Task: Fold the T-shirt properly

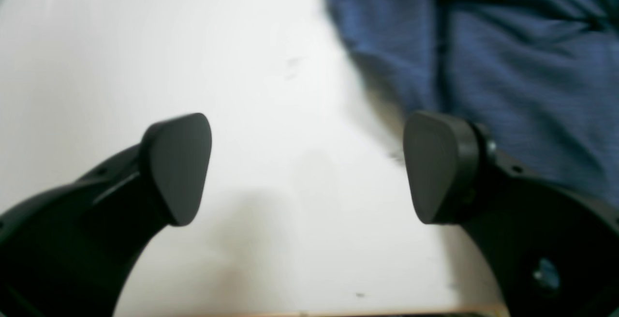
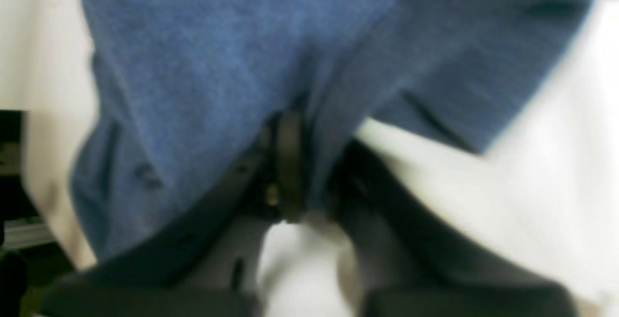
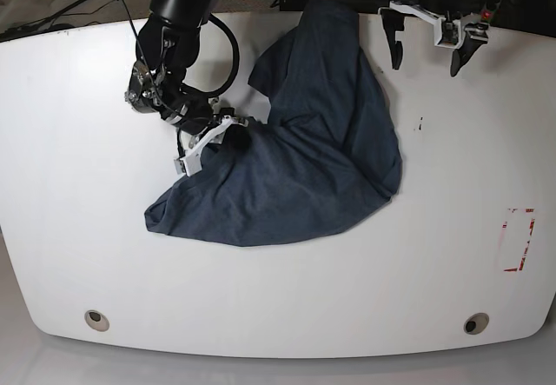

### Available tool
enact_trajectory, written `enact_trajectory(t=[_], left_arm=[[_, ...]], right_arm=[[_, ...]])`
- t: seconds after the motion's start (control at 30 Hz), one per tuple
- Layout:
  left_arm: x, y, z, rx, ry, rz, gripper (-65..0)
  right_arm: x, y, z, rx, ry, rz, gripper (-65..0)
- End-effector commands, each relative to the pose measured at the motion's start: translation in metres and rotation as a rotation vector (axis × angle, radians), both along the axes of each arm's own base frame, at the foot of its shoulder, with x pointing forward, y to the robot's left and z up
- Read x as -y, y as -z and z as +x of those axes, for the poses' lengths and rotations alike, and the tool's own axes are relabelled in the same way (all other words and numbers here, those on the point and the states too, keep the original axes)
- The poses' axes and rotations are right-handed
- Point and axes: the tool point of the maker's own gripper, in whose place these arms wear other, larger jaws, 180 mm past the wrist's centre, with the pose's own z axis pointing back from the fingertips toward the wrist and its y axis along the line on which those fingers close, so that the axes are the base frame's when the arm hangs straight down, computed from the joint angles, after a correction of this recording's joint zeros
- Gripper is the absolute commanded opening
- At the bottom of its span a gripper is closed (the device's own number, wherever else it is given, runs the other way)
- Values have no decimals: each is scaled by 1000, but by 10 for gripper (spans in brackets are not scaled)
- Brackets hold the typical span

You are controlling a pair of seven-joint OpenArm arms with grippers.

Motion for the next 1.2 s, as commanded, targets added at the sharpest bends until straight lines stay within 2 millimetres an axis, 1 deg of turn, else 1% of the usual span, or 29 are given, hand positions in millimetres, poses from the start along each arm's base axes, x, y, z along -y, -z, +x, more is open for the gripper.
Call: enact_trajectory(t=[0.0,0.07,0.1,0.17,0.2,0.3,0.37,0.43,0.5,0.6,0.7,0.77,0.87,0.9,0.97,1.0,1.03,1.07,1.13,1.17], left_arm=[[8,0,1,-15,17,-16,-57],[18,1,10,-13,32,-37,-57],[26,3,14,-22,44,-51,-57],[38,8,21,-55,67,-68,-57],[43,9,23,-63,77,-76,-57],[62,13,33,-89,118,-100,-58],[71,21,35,-120,133,-110,-58],[75,27,38,-137,143,-112,-58],[75,32,43,-145,144,-109,-58],[77,43,46,-174,130,-118,-58],[77,48,49,-180,114,-129,-58],[77,52,48,-189,113,-128,-58],[80,64,42,-224,117,-131,-60],[81,65,45,-221,119,-132,-74],[80,67,49,-219,119,-130,-124],[80,69,51,-222,118,-129,-182],[80,71,50,-228,117,-130,-226],[80,72,49,-231,115,-130,-253],[79,73,49,-234,110,-129,-340],[79,73,50,-232,110,-129,-368]], right_arm=[[9,-29,13,102,11,-37,-650],[12,-39,17,137,2,-65,-650],[16,-45,18,157,-11,-91,-650],[17,-53,18,189,-41,-128,-650],[17,-56,19,198,-47,-135,-650],[26,-61,20,217,-54,-169,-650],[31,-60,20,215,-53,-181,-650],[34,-59,20,213,-53,-190,-650],[37,-59,20,213,-54,-196,-650],[38,-59,19,212,-53,-200,-650],[43,-59,19,213,-56,-214,-650],[44,-58,18,211,-55,-215,-650],[44,-56,15,203,-56,-214,-650],[44,-56,15,204,-57,-215,-650],[44,-55,14,202,-57,-217,-650],[45,-55,14,202,-59,-218,-650],[46,-55,14,202,-59,-223,-650],[48,-55,14,202,-60,-226,-650],[52,-55,14,203,-61,-235,-650],[53,-55,14,203,-61,-237,-650]])
